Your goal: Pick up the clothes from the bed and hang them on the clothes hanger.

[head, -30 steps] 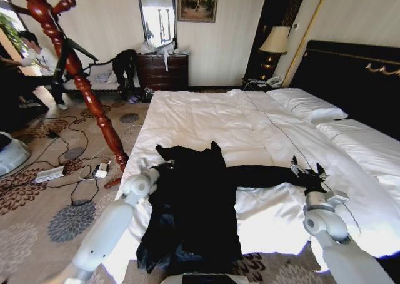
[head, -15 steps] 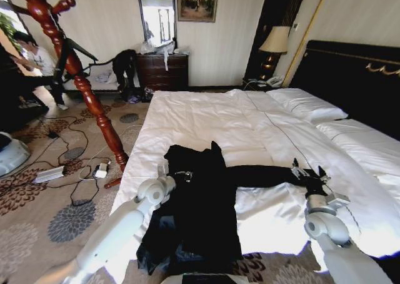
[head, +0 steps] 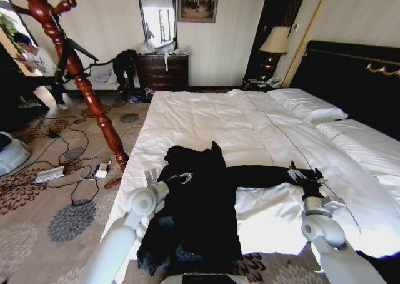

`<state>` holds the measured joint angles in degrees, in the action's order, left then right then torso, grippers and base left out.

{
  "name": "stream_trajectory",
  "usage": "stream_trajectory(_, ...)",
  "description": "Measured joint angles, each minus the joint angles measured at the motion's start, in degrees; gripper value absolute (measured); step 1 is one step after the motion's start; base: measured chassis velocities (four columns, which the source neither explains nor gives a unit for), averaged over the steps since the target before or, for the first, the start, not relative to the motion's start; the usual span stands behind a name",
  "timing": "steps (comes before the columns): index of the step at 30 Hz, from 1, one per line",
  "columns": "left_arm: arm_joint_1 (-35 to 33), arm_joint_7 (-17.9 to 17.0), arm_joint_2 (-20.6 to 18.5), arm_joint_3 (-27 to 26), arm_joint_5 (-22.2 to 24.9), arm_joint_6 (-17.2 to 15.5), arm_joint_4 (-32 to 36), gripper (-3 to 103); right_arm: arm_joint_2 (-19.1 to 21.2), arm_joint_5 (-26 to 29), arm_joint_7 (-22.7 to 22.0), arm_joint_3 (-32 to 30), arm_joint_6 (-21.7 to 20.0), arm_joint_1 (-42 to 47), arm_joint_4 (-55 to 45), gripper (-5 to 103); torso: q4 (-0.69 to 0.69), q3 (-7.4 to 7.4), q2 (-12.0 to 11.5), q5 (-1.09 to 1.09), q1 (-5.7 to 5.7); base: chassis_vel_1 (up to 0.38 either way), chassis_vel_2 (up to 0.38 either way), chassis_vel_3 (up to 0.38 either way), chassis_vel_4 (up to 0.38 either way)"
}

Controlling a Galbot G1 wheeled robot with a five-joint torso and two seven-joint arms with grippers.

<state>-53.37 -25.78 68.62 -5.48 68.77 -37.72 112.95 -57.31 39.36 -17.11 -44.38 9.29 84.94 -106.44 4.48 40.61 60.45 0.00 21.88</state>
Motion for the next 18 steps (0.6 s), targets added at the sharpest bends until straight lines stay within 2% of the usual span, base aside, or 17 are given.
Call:
stream_trajectory(1, 2.1, 0.2, 0.44, 1.48, -0.72, 0.04, -0.77, 80, -0.02, -0.08, -0.05, 0.02, 0.01, 0.27, -0.13, 100, 0.01, 0.0, 0.0, 0.0, 0.0, 0.0, 0.0, 0.0, 0.0)
stream_trajectory(4, 4.21, 0.49, 0.92, 2.98, -1.52, 0.53, -1.29, 85, 0.02, -0.11, -0.08, 0.02, 0.09, 0.66, -0.45, 100, 0.0, 0.0, 0.0, 0.0, 0.0, 0.0, 0.0, 0.0, 0.0)
stream_trajectory(5, 5.47, 1.34, 1.29, 4.08, -3.13, 2.03, -1.48, 96, 0.25, -0.12, -0.08, -0.06, 0.26, 1.15, -0.85, 100, 0.01, 0.0, 0.0, 0.01, 0.0, 0.0, 0.0, 0.0, 0.0)
stream_trajectory(8, 4.87, 2.25, 1.66, 3.86, -4.54, 3.31, -1.18, 98, 0.65, 0.05, 0.61, -0.24, 1.0, 1.81, -1.6, 100, 0.01, 0.0, 0.0, 0.0, 0.0, 0.0, 0.0, 0.0, 0.0)
stream_trajectory(10, 2.2, 2.79, 1.62, 1.6, -5.48, 4.54, -0.34, 99, 1.43, 0.96, 1.84, -0.21, 1.87, 2.57, -2.9, 100, 0.0, 0.0, 0.0, 0.0, 0.0, 0.0, 0.0, 0.0, 0.0)
stream_trajectory(12, -3.21, 2.02, -0.42, -3.18, -8.46, 6.66, 1.09, 100, 3.38, 5.24, 2.65, 1.24, 2.28, 3.22, -5.32, 100, 0.0, 0.0, 0.0, -0.03, 0.0, 0.0, 0.0, 0.0, 0.0)
stream_trajectory(13, -3.21, 2.02, -0.42, -3.18, -8.46, 6.66, 1.09, 100, 3.38, 5.24, 2.65, 1.24, 2.28, 3.22, -5.32, 100, 0.0, 0.0, 0.0, -0.03, 0.0, 0.0, 0.0, 0.0, 0.0)
stream_trajectory(15, -7.86, 0.82, -2.76, -7.22, -11.24, 6.89, 3.06, 100, 4.94, 8.98, 2.46, 2.83, 2.11, 2.9, -6.64, 100, -0.04, 0.0, 0.0, -0.03, 0.0, 0.0, 0.0, 0.0, 0.0)
stream_trajectory(16, -12.7, -0.42, -5.01, -11.28, -14.68, 6.83, 5.37, 100, 6.36, 12.18, 1.95, 4.45, 1.76, 2.13, -7.56, 100, -0.08, 0.0, 0.0, -0.01, 0.0, 0.0, 0.0, 0.0, 0.0)
stream_trajectory(18, -14.98, -1.17, -6.01, -13.18, -16.22, 6.91, 6.18, 100, 7.07, 13.59, 1.53, 4.89, 1.55, 2.11, -8.21, 100, -0.12, 0.0, 0.0, 0.0, -0.01, 0.0, 0.0, 0.0, 0.0)
